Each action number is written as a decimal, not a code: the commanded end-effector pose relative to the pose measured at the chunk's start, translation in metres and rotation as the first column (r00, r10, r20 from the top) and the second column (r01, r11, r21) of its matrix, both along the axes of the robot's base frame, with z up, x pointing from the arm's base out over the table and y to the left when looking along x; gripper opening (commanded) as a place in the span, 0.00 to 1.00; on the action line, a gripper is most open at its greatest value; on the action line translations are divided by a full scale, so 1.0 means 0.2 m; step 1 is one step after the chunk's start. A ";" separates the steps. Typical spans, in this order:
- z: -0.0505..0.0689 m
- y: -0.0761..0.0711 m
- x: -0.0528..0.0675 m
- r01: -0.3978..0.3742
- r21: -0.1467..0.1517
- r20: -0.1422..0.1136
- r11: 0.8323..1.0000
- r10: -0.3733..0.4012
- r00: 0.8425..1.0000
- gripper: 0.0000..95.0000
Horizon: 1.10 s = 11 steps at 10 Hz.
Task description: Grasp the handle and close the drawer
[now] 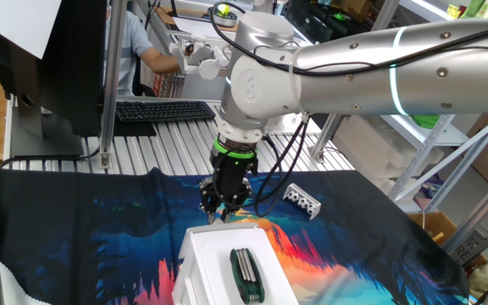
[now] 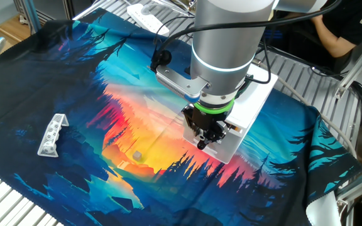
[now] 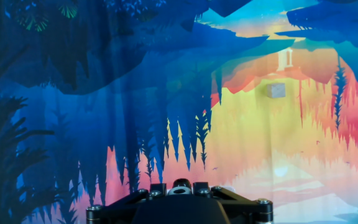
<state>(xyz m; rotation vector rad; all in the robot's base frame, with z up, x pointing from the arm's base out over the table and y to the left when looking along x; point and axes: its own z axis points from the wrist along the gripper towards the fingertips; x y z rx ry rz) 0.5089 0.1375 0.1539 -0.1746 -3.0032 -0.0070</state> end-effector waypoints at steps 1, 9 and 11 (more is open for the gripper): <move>0.00 0.00 0.00 0.002 0.001 0.001 1.000 -0.002 1.000 0.00; 0.01 0.02 -0.02 0.008 0.002 0.009 1.000 -0.008 1.000 0.00; 0.00 0.02 -0.02 0.013 0.003 0.009 1.000 -0.013 1.000 0.00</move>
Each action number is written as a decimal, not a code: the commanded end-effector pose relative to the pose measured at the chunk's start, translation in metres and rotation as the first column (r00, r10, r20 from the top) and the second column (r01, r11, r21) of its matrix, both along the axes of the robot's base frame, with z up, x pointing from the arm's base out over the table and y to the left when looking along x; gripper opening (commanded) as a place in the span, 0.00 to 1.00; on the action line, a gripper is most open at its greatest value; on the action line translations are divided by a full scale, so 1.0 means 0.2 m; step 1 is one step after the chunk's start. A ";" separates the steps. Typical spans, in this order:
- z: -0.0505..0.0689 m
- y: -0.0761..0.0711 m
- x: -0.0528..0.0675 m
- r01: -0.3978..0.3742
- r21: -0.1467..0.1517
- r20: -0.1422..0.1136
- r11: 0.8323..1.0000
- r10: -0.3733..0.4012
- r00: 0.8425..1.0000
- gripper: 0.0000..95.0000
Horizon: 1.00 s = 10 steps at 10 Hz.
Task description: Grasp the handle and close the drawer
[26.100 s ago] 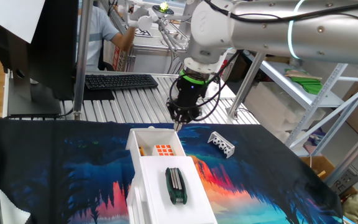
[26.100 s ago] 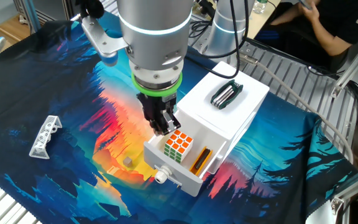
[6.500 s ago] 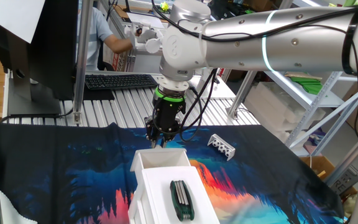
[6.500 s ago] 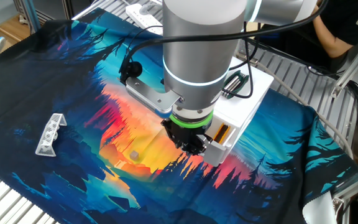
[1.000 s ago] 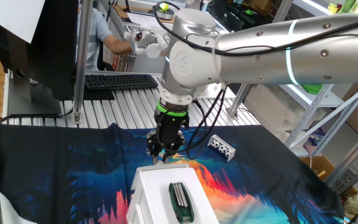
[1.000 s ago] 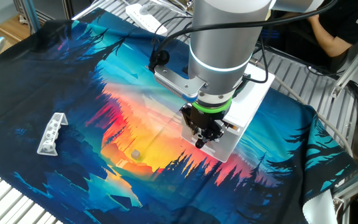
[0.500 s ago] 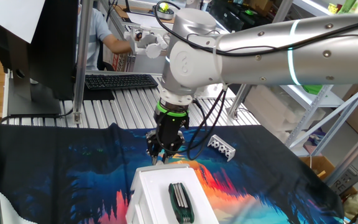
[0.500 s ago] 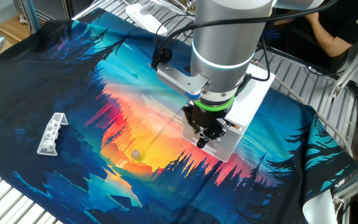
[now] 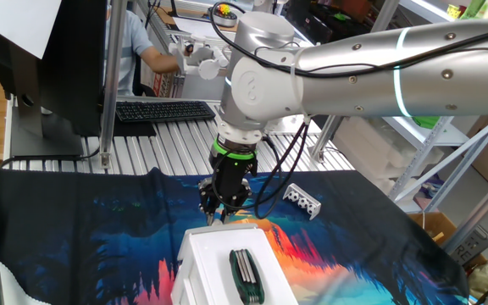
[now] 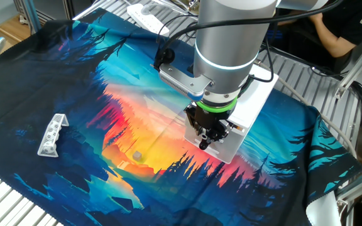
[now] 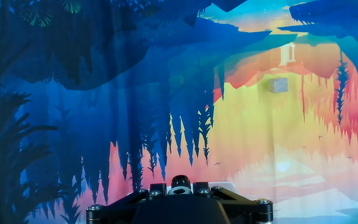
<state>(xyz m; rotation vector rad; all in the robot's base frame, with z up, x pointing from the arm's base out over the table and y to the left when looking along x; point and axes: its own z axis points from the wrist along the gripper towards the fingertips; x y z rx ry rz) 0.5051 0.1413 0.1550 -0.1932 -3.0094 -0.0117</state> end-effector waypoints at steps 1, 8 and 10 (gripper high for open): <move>-0.01 0.00 0.00 0.001 0.003 0.002 1.000 -0.001 1.000 0.00; -0.01 0.00 0.00 0.051 -0.002 0.012 0.999 -0.051 0.999 0.00; -0.01 0.00 0.00 0.073 -0.013 0.014 0.997 -0.073 0.997 0.00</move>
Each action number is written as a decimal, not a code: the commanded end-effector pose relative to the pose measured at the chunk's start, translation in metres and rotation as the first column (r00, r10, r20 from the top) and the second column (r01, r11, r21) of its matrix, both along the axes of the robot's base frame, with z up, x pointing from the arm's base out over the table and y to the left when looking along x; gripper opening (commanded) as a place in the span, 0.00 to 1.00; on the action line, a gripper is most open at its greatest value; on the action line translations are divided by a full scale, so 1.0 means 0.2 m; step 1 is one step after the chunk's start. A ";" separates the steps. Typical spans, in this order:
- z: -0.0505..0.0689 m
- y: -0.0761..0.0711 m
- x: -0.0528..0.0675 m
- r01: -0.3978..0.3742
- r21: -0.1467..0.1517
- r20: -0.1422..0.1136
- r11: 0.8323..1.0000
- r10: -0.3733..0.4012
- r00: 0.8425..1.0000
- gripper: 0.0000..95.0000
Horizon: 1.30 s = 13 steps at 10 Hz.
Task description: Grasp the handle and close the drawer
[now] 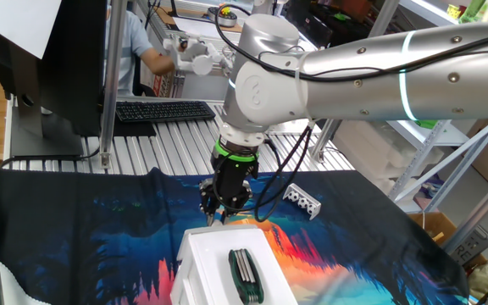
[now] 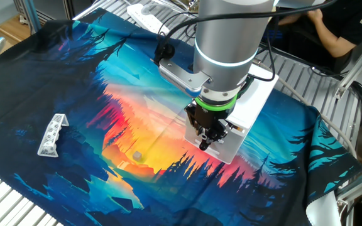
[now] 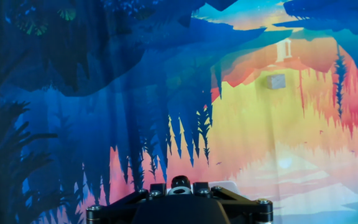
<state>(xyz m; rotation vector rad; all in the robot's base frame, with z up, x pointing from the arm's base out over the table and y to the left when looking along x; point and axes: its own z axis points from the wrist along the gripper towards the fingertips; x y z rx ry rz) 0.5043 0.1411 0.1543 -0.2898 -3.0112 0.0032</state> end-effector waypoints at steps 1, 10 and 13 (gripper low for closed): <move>0.00 0.00 0.00 0.013 0.002 0.008 1.000 -0.013 1.000 0.00; -0.01 0.00 -0.02 0.001 0.019 0.021 1.000 -0.002 1.000 0.00; 0.00 -0.01 -0.06 -0.008 0.029 0.028 1.000 0.007 1.000 0.00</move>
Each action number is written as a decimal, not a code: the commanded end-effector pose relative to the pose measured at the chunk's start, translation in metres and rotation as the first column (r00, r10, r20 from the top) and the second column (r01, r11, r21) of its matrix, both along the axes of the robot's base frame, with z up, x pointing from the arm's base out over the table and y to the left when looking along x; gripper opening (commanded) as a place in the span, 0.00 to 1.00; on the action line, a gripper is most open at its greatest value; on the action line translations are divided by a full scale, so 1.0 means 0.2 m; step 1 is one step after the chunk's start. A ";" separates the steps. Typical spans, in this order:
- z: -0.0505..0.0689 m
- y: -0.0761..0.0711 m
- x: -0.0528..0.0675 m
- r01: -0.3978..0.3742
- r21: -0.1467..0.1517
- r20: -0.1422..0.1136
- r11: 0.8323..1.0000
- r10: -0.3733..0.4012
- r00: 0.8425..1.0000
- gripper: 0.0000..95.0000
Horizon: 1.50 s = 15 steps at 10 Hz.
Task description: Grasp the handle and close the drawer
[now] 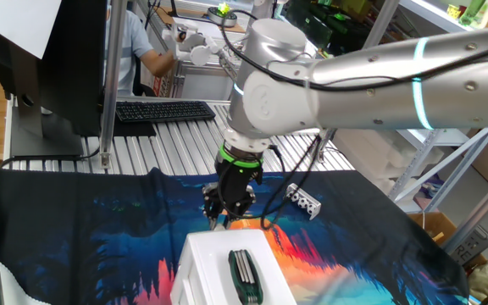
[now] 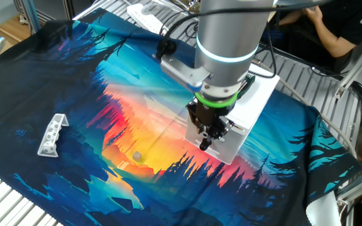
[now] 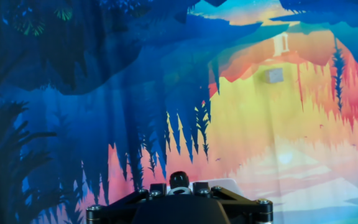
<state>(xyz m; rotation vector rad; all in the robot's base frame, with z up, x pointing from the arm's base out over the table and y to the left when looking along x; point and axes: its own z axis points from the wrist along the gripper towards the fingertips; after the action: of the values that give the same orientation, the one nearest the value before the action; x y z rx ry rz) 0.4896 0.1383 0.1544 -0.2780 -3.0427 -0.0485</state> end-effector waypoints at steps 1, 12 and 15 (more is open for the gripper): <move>0.04 -0.01 0.00 -0.011 0.003 -0.015 1.000 0.011 1.000 0.00; -0.02 -0.03 -0.10 0.005 0.010 0.007 1.000 -0.005 1.000 0.00; -0.02 -0.02 -0.09 0.038 -0.030 -0.008 0.999 -0.039 0.999 0.60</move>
<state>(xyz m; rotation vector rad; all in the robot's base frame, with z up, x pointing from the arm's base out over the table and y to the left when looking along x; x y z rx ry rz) 0.4727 0.1344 0.1494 -0.3399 -3.0343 -0.0104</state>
